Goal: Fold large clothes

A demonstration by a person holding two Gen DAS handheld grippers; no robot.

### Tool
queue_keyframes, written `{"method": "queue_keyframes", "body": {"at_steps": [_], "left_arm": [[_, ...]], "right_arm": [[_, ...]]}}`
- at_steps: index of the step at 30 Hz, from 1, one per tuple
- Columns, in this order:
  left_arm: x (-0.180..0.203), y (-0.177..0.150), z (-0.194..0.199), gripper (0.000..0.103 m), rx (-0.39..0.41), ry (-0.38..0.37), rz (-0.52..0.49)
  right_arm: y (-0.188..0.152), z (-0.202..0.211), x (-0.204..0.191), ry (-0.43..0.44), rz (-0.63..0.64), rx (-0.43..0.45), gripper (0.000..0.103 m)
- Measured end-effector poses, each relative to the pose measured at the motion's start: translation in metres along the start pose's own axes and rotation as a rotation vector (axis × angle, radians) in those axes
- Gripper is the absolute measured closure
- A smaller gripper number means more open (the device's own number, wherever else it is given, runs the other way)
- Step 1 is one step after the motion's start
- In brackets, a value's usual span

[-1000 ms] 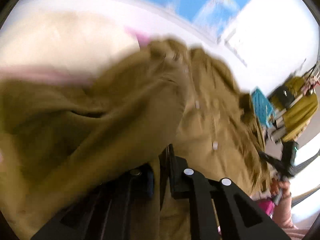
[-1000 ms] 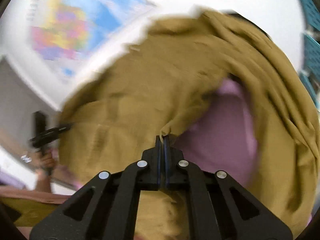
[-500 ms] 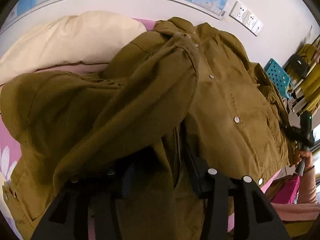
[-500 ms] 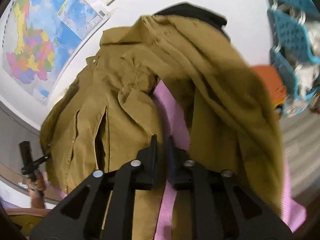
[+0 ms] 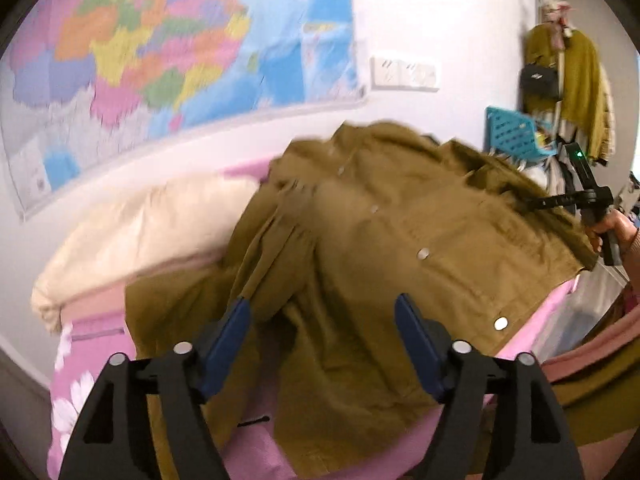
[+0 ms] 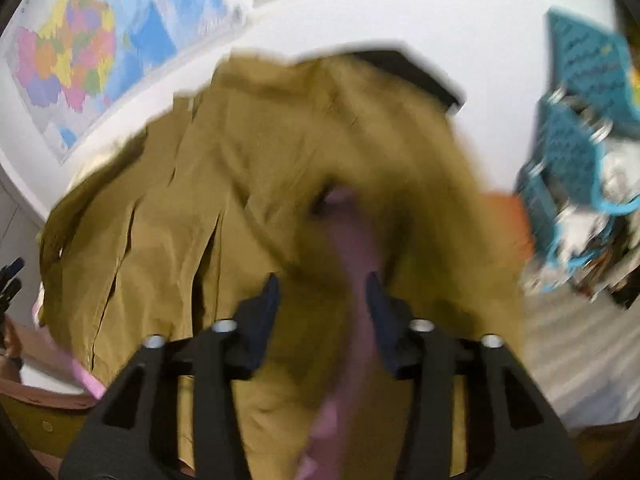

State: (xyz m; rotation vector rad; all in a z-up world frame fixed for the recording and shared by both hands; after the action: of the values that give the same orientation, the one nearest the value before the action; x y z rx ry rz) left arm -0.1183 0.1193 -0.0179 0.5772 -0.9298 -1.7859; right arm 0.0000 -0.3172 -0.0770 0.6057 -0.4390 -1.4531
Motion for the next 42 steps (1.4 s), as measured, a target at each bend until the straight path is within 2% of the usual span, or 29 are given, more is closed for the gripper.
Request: {"method": "queue_keyframes", "body": {"at_steps": [1, 4, 6, 7, 9, 10, 11, 12, 13, 14, 16, 20, 23, 26, 28, 32, 35, 39, 42], "left_arm": [[0.003, 0.005, 0.000, 0.025, 0.012, 0.005, -0.011], [0.011, 0.016, -0.016, 0.025, 0.017, -0.015, -0.027], [0.020, 0.024, -0.038, 0.025, 0.000, -0.055, -0.031], [0.025, 0.028, -0.049, 0.025, -0.012, -0.065, -0.031], [0.033, 0.035, -0.069, 0.025, -0.031, -0.096, -0.024], [0.037, 0.038, -0.079, 0.025, -0.042, -0.117, -0.019], [0.040, 0.042, -0.089, 0.025, -0.054, -0.138, -0.017], [0.043, 0.043, -0.096, 0.025, -0.063, -0.149, -0.020], [0.045, 0.044, -0.103, 0.025, -0.073, -0.156, -0.023], [0.049, 0.048, -0.111, 0.025, -0.087, -0.162, -0.034], [0.052, 0.054, -0.120, 0.025, -0.098, -0.173, -0.052], [0.059, 0.071, -0.131, 0.025, -0.097, -0.205, -0.094], [0.059, 0.085, -0.134, 0.025, -0.083, -0.235, -0.104], [0.056, 0.101, -0.136, 0.025, -0.050, -0.285, -0.093], [0.053, 0.110, -0.136, 0.025, -0.030, -0.315, -0.068], [0.041, 0.122, -0.133, 0.025, 0.014, -0.382, 0.004], [0.027, 0.124, -0.123, 0.025, 0.057, -0.432, 0.085], [0.014, 0.115, -0.108, 0.025, 0.079, -0.403, 0.115], [0.009, 0.104, -0.109, 0.025, 0.044, -0.383, 0.128]], "right_arm": [[0.003, 0.011, 0.012, -0.035, -0.016, 0.031, 0.046], [0.003, 0.022, 0.043, -0.157, -0.068, 0.044, 0.039], [-0.004, 0.017, 0.051, -0.225, -0.031, 0.008, 0.037], [-0.009, 0.013, 0.051, -0.237, -0.015, -0.013, 0.033], [-0.017, -0.001, 0.052, -0.231, -0.002, -0.072, 0.032], [-0.020, -0.007, 0.053, -0.233, -0.008, -0.099, 0.034], [-0.022, -0.012, 0.055, -0.225, -0.026, -0.120, 0.051], [-0.023, -0.015, 0.061, -0.166, -0.064, -0.142, 0.067], [-0.021, -0.016, 0.060, -0.148, -0.082, -0.138, 0.088], [-0.016, -0.012, 0.062, -0.112, -0.104, -0.126, 0.095], [-0.001, 0.008, 0.066, -0.053, -0.126, -0.087, 0.097], [0.056, 0.075, 0.048, 0.038, -0.070, 0.041, 0.097], [0.108, 0.125, 0.004, 0.123, 0.052, 0.107, 0.097], [0.133, 0.138, -0.043, 0.213, 0.165, 0.099, 0.096], [0.142, 0.133, -0.090, 0.273, 0.260, 0.067, 0.096], [0.147, 0.097, -0.183, 0.418, 0.393, 0.004, 0.095], [0.142, 0.060, -0.239, 0.513, 0.438, -0.052, 0.095], [0.128, -0.008, -0.293, 0.564, 0.419, -0.158, 0.092], [0.113, -0.062, -0.318, 0.568, 0.363, -0.256, 0.083]]}}
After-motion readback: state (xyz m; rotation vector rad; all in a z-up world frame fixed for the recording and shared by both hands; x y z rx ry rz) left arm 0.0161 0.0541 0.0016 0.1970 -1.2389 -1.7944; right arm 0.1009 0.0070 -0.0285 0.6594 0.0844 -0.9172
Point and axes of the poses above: each gripper's, at about its wrist camera, not at the fingertips, and z roughly against the way its jaws point, x to its right, y to its top, the point moved 4 cm from there along -z, roughly the way its jaws point, and after that the axes turned 11 degrees about -y, right-handed, at the moved point
